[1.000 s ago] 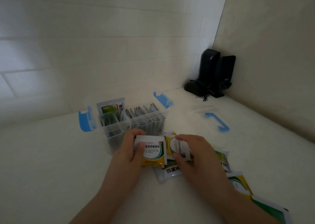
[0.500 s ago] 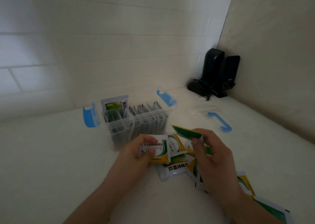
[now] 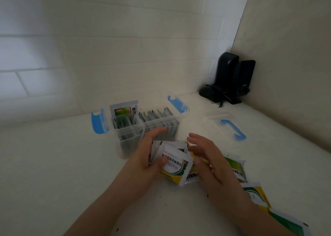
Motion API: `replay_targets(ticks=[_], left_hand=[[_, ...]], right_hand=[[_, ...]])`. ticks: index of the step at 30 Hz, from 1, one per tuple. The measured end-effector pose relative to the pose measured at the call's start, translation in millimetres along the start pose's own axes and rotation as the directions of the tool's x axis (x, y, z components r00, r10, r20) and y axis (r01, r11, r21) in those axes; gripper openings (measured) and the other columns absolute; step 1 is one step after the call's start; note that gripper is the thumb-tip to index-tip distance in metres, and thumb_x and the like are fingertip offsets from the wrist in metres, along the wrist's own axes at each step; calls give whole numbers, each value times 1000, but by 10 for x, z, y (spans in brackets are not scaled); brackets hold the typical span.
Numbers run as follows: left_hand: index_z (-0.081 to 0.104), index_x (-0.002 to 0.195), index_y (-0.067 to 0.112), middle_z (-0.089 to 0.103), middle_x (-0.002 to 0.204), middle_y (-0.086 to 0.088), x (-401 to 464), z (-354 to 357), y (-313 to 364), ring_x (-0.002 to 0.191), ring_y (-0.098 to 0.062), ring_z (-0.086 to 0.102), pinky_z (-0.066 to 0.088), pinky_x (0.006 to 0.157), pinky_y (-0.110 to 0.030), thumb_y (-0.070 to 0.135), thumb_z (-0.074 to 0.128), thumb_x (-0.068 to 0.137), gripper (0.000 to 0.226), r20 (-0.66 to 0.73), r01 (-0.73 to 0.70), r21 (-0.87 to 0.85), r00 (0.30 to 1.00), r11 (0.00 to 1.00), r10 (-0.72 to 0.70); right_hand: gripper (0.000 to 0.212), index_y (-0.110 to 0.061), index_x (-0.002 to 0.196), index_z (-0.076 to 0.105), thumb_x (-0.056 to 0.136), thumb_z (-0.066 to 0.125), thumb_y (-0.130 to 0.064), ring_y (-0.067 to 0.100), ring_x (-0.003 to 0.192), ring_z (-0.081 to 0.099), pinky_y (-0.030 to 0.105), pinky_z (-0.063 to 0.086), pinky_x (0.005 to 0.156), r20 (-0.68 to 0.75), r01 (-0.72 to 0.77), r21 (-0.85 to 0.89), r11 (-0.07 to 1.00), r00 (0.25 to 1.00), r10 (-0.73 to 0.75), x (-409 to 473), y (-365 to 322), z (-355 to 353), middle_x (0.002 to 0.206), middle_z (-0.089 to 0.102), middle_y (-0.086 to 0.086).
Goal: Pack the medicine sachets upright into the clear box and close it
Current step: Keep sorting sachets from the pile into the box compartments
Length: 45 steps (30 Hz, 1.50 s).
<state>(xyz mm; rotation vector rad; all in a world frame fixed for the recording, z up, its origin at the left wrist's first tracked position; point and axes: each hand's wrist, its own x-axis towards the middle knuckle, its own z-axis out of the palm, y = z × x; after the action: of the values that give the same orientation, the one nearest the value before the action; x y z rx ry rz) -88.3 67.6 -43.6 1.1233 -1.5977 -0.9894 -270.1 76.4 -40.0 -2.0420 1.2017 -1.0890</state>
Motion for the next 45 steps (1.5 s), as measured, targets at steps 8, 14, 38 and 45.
replay_targets(ticks=[8,14,38,45], left_hand=[[58,90,23,71,89,13,11,-182,7,88,-3,67,53,75,-18,8,60,83,17,254,60,-4,965,998,-57],[40,106,36,58,114,4,-36,-166,-8,105,-12,60,54,87,-29,18,59,86,33,355,97,36,929,995,-104],[57,73,27,65,68,6,-52,-18,391,72,-10,61,50,65,-28,21,68,74,12,-248,-53,-648,958,760,-145],[54,96,6,72,80,-6,81,-104,740,74,-16,68,56,65,-28,14,57,81,18,-377,-204,-818,896,537,-234]], right_hand=[[68,-68,102,3,83,60,-36,-26,95,36,-8,22,84,295,-68,-281,957,943,153,-10,-91,139,105,31,-42],[69,-68,110,11,80,64,-36,-36,95,28,-13,23,80,334,-59,-203,977,934,126,-27,-77,162,108,28,-45],[103,-67,109,19,13,46,-94,-1,81,60,13,49,78,296,-130,-167,977,939,176,313,-685,-253,90,62,-19],[40,-37,117,39,81,55,-42,-6,97,60,5,47,78,54,18,258,966,998,-33,633,-1011,282,104,64,-22]])
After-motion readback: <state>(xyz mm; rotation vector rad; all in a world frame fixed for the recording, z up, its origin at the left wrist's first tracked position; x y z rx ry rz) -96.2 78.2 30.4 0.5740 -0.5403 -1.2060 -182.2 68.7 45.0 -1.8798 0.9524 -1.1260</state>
